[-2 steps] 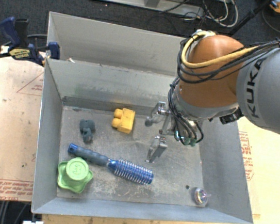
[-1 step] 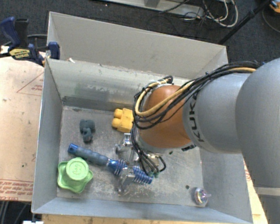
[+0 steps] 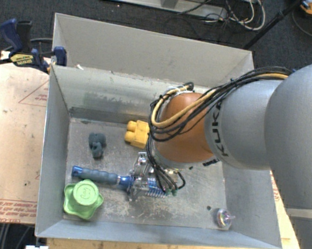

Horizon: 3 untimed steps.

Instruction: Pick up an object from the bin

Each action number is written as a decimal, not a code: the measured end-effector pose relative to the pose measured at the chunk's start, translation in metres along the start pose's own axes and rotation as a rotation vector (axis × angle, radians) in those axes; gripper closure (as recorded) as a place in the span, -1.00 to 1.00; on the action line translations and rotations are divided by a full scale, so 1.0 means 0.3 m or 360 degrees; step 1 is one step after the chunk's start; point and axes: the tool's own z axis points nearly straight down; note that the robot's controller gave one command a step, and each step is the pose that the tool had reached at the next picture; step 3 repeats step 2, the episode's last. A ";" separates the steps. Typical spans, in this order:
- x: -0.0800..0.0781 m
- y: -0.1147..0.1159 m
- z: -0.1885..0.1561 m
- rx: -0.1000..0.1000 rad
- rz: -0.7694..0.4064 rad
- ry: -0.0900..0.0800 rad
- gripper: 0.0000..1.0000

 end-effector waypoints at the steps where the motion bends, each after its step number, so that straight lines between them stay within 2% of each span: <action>1: -0.106 -0.147 -0.085 0.0007 -0.0244 0.0011 1.00; 2: -0.107 -0.250 -0.489 0.0007 -0.0288 0.0004 1.00; 3: -0.107 -0.250 -0.489 0.0007 -0.0288 0.0004 1.00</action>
Offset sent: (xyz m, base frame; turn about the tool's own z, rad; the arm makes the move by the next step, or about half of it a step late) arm 0.0346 -0.0392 0.0256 -0.1575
